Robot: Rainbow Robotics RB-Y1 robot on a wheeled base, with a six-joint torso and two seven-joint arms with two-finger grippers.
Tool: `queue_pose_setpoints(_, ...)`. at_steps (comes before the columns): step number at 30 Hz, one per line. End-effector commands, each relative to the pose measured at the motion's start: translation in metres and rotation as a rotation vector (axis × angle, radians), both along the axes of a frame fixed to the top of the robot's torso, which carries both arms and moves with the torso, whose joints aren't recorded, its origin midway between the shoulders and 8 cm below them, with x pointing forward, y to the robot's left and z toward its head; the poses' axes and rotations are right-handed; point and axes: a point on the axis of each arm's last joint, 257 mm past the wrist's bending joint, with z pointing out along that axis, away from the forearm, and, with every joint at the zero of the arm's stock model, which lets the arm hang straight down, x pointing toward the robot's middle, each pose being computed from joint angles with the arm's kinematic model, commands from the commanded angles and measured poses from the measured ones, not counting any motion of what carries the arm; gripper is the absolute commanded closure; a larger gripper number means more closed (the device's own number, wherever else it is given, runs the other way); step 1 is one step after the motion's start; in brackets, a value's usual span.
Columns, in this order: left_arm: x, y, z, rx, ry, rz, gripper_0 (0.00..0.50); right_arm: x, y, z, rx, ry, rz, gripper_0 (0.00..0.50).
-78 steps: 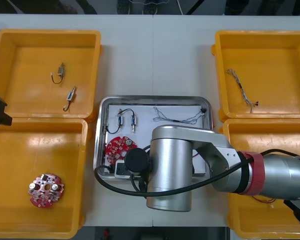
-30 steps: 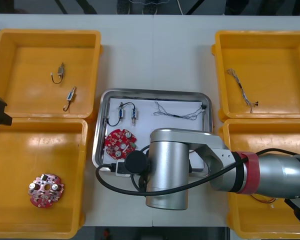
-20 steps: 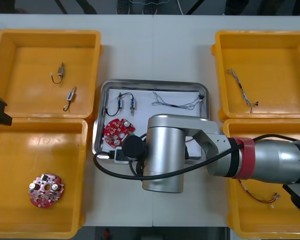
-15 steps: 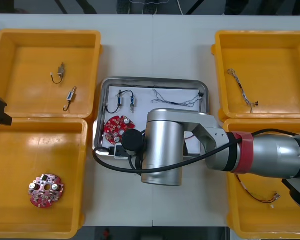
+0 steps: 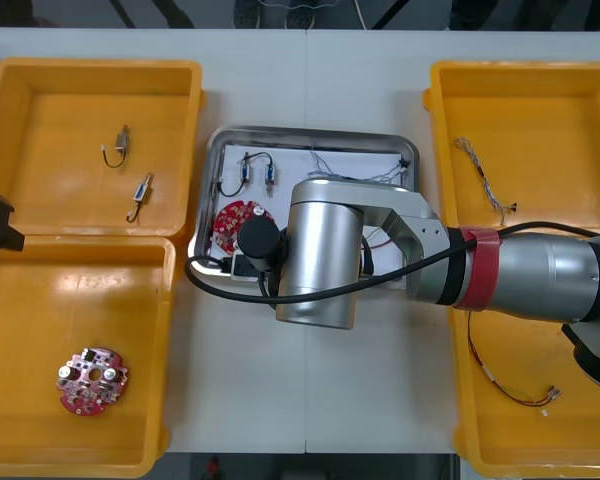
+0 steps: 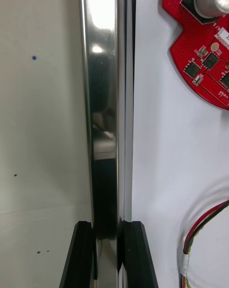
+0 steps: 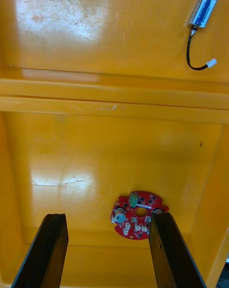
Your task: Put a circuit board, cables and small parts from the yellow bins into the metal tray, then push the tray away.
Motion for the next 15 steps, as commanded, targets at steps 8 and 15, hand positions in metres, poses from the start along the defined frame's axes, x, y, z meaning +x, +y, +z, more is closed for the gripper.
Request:
queue_pose_setpoints(8,-0.004,0.014,0.014,0.075,-0.018,-0.05,0.0,0.046,0.013,0.05,0.026,-0.16,0.05,0.5)
queue_pose_setpoints(15,-0.004,0.014,0.014,0.075,-0.018,-0.05,0.0,0.064,0.011,0.07,0.028,-0.226,0.04,0.5)
